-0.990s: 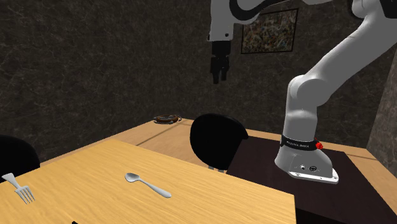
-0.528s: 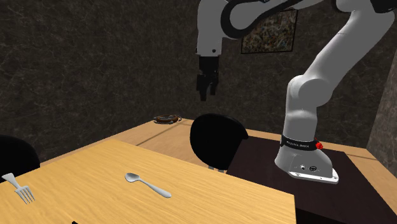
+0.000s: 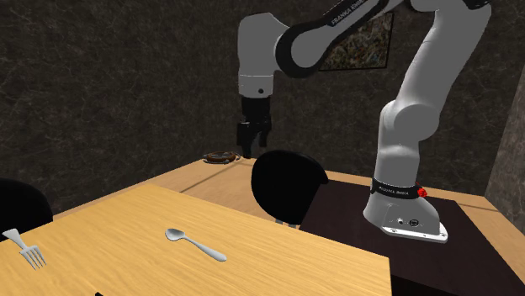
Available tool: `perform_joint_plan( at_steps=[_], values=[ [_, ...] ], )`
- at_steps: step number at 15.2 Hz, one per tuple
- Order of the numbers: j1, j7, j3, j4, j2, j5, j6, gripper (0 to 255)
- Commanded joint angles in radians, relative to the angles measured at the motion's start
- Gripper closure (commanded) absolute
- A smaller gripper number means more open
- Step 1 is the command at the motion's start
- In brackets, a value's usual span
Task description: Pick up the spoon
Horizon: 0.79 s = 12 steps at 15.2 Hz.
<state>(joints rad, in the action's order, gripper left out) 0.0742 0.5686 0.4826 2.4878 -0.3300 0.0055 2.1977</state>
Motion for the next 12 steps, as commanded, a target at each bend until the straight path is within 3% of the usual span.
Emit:
perform_joint_plan(
  at_steps=[1, 7, 12],
  values=[
    [-0.010, 0.070, 0.047, -0.023, 0.084, -0.041, 0.056, 0],
    [-0.024, 0.317, 0.141, -0.145, 0.350, -0.261, 0.142, 0],
    [0.049, 0.521, 0.126, -0.291, 0.585, -0.478, 0.147, 0]
  ],
)
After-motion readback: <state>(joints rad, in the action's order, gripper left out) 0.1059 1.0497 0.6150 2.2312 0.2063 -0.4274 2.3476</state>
